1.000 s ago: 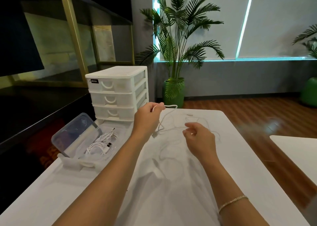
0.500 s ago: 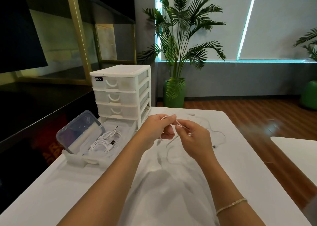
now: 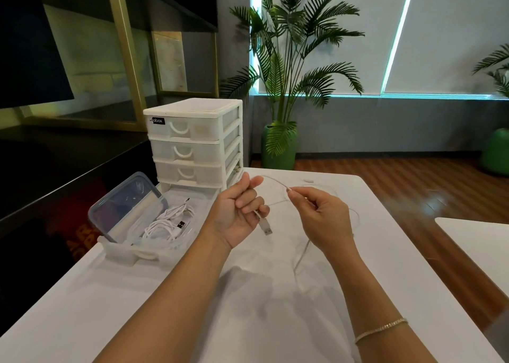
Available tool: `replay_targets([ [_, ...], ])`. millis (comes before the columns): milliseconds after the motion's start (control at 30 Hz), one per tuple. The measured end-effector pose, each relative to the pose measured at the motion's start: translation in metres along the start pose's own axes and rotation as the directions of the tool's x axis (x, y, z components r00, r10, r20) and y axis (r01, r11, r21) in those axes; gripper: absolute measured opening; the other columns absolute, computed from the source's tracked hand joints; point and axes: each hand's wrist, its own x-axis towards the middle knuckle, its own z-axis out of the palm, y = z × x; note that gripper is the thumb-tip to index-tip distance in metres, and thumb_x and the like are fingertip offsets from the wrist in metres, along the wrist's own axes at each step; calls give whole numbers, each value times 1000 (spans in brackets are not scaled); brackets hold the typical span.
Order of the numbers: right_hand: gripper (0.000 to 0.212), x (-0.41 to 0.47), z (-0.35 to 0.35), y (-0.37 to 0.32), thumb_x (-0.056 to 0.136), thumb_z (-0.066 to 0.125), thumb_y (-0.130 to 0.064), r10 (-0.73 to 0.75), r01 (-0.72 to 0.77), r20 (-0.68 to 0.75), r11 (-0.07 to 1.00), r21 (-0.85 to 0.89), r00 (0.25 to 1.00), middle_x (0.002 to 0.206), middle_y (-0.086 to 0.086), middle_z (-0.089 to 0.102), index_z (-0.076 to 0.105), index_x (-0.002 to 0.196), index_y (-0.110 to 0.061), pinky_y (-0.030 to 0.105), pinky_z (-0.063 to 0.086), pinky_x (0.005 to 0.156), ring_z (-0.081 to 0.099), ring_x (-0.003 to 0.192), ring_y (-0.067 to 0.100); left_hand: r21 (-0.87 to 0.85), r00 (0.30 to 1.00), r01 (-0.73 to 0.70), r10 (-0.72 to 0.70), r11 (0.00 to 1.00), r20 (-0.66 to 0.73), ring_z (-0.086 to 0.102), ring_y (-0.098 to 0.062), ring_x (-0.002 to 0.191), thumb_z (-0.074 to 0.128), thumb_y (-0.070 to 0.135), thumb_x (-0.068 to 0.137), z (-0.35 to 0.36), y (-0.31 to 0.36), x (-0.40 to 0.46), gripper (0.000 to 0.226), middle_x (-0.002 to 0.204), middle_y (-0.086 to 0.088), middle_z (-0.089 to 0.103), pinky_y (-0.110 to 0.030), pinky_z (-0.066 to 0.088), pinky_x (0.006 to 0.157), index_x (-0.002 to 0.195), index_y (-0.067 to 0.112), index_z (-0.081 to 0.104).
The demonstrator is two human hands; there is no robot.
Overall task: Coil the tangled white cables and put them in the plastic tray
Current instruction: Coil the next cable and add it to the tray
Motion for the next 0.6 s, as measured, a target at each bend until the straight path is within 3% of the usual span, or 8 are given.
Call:
replay_targets([
  [167,25,0,-1,0,89,59,-26,18,-18,-24,1000,12,1000,106,1,70,71,106,-13,1,35,70,54,87,2,-110,1000,-18,17,994,-16,33,-6,35,37,31,98,-6,1,1,32,37,7,34,-22,50,54,87,13,61],
  [300,22,-1,-2,0,87,61,-25,13,-13,-27,1000,4,1000,102,0,72,72,102,-13,-1,35,67,54,80,1,-168,1000,3,-8,986,-27,30,-6,33,36,31,99,-7,0,3,35,37,6,32,-14,37,40,90,10,62],
  [433,22,-1,-1,2,87,62,-26,25,-25,5,999,-45,1000,100,-2,71,73,101,-14,-3,37,64,54,75,-1,-212,999,-7,-1,977,-39,29,-6,32,34,31,99,-6,-1,4,37,38,6,32,-15,28,33,89,7,61],
  [467,21,-2,0,3,86,63,-26,26,-24,19,998,-56,999,100,-2,72,73,100,-14,0,41,67,56,77,1,-221,999,-12,1,975,-47,30,-6,32,34,30,99,-7,-1,4,36,39,6,34,-15,28,34,89,7,60],
  [533,20,-3,3,5,85,64,-26,21,-14,59,995,-102,998,98,0,73,74,98,-15,20,53,77,61,82,8,-233,997,-30,14,972,-72,33,-6,34,34,29,100,-7,-1,5,35,41,5,38,-16,30,34,88,7,59],
  [600,20,-5,6,5,85,64,-29,15,12,142,982,-191,990,98,-1,74,75,97,-17,33,54,82,64,86,13,-225,993,-55,30,973,-112,36,-7,35,34,28,100,-8,-1,6,35,45,4,45,-16,32,35,87,7,58],
])
